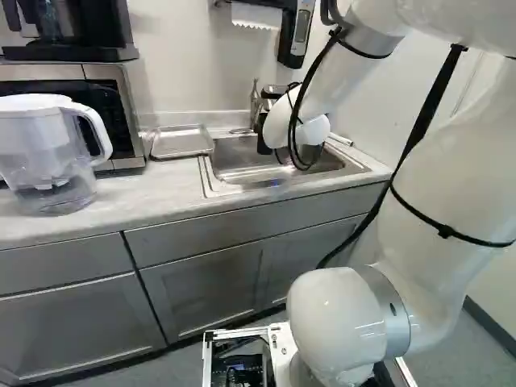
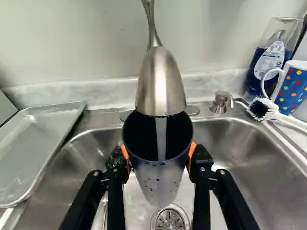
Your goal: Rinse the cup and place it in the tray
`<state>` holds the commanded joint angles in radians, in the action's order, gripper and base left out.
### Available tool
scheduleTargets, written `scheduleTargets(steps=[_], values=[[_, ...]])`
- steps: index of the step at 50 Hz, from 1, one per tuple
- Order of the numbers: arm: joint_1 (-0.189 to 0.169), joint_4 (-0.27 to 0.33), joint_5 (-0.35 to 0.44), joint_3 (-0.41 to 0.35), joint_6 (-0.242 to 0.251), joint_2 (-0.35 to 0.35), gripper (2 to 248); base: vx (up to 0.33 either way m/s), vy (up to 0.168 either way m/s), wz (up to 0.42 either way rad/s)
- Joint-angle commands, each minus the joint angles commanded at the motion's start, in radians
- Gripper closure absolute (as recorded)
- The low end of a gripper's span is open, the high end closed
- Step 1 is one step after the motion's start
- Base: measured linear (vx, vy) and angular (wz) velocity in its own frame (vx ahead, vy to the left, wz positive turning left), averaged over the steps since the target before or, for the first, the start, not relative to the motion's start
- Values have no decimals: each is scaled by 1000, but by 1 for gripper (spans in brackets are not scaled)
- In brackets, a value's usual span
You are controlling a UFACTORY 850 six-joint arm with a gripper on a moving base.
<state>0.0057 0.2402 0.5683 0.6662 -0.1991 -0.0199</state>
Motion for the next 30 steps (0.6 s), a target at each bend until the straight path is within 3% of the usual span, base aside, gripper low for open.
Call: scheduleTargets(steps=[30], values=[[0,0,0,0,0,0,124,0,0,0]])
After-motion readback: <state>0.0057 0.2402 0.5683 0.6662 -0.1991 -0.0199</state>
